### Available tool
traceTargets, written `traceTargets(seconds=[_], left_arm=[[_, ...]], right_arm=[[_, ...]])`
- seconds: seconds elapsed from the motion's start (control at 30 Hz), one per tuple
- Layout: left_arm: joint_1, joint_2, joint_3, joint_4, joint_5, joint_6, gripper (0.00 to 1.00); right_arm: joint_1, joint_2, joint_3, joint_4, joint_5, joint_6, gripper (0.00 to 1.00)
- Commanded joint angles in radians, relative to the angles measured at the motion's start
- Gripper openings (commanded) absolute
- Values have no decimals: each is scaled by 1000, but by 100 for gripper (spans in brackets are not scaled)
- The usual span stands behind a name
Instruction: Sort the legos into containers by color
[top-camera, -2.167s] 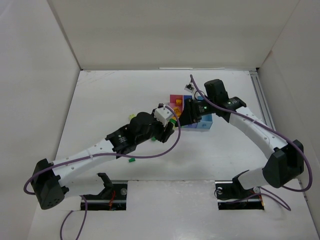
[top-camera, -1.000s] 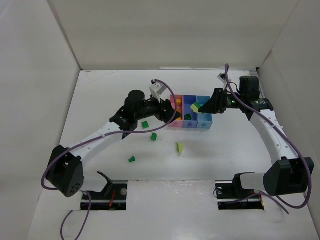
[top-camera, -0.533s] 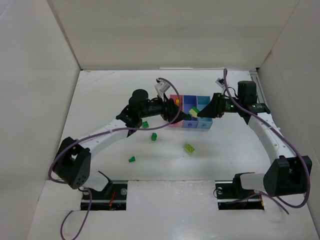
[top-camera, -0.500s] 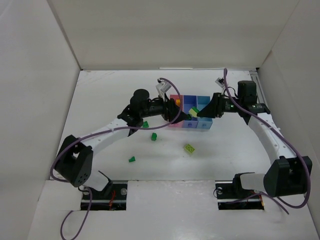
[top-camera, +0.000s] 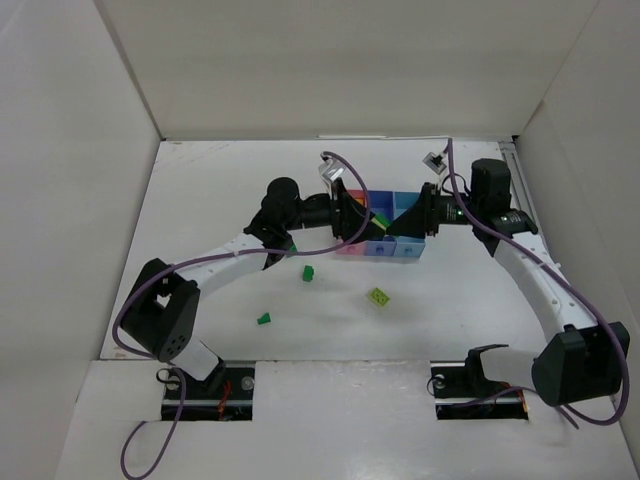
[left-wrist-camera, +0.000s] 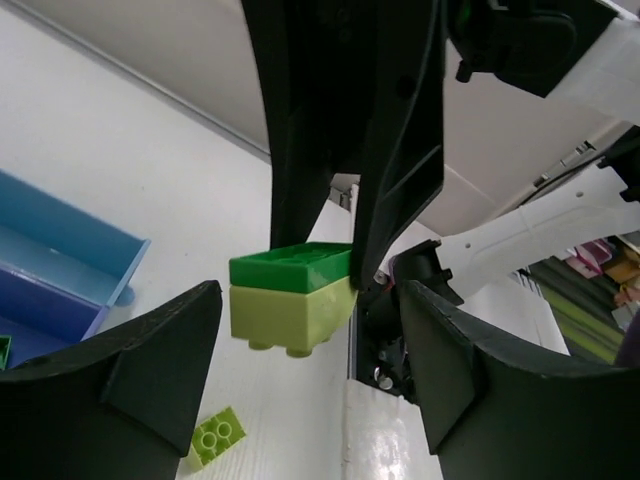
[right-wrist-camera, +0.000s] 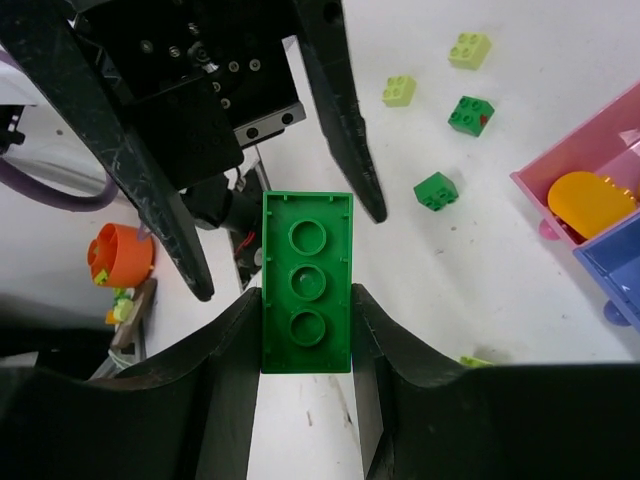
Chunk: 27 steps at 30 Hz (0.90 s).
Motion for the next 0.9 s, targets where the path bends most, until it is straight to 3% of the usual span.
traceTargets(seconds=[0.0, 0.13, 0.23, 0.3, 0.47, 0.57, 0.73, 0.83, 0.87], left_arm=[[-4, -10, 29, 172, 74, -58, 67], [-4, -1, 29, 195, 115, -72, 43], [-4, -1, 10, 204, 127, -72, 37], [-4, -11, 10, 204, 138, -72, 40], [-4, -11, 10, 204, 156, -72, 69], [-4, -11, 10, 195, 157, -72, 73], [-4, -2, 21, 195, 184, -72, 53], [-4, -2, 21, 195, 184, -72, 31], [-4, -2, 21, 195, 184, -72, 31]], right_arm=[[19, -9, 19, 59, 1, 4, 0], [30, -9, 19, 91, 34, 25, 0], [30, -9, 28, 105, 53, 61, 0], [30, -9, 28, 134, 68, 81, 0], [30, -9, 49, 143, 80, 90, 0], [39, -19, 49, 143, 91, 90, 0], [39, -19, 59, 152, 100, 99, 0], [39, -19, 59, 163, 113, 108, 0], [39, -28, 59, 163, 113, 108, 0]])
